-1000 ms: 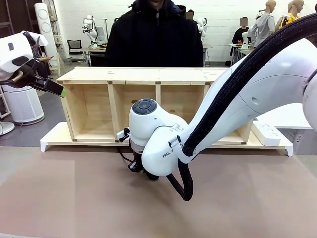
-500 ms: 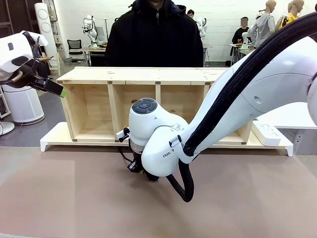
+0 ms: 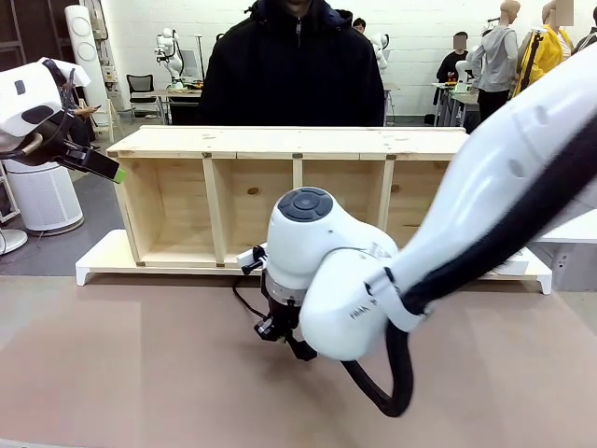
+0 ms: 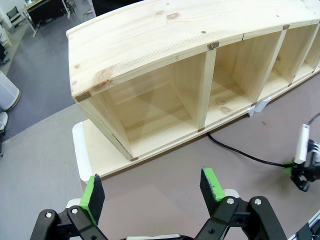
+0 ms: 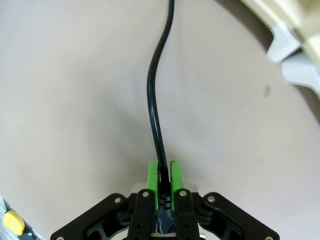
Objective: Perform cable management.
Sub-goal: Pull the grasped Power Cable to the location of the Power Strip.
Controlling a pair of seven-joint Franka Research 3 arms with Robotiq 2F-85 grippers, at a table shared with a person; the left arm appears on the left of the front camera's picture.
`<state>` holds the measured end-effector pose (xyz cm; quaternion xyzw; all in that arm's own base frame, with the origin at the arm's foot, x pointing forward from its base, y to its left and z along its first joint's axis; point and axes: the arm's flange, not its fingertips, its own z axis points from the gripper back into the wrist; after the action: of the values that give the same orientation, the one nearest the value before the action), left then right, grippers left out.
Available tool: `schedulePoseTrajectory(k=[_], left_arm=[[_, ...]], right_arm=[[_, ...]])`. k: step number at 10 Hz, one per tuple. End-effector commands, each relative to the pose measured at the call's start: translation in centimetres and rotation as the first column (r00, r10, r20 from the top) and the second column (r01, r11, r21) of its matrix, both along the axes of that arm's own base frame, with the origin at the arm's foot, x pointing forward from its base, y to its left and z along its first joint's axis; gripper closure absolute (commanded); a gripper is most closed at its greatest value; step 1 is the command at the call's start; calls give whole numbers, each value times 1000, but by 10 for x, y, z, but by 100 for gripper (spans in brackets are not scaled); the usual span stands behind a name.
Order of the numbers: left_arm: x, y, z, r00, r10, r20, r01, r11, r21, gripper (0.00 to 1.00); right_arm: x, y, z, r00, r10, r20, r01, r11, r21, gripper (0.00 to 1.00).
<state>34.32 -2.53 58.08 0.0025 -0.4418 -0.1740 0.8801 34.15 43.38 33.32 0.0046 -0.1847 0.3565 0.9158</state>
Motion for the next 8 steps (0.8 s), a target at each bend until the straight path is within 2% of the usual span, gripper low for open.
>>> schedulePoseTrajectory(k=[1, 5, 8], left_arm=[[0, 1, 0, 1000, 1, 8, -1, 1000, -3, 0], [0, 1, 0, 1000, 1, 8, -1, 1000, -3, 0], [0, 1, 0, 1000, 1, 8, -1, 1000, -3, 0]], right_arm=[[-35, -25, 4, 998, -63, 31, 61, 997, 57, 88], [-92, -67, 5, 971, -226, 73, 218, 970, 109, 88], [-127, -88, 2, 941, -330, 70, 319, 938, 134, 88]])
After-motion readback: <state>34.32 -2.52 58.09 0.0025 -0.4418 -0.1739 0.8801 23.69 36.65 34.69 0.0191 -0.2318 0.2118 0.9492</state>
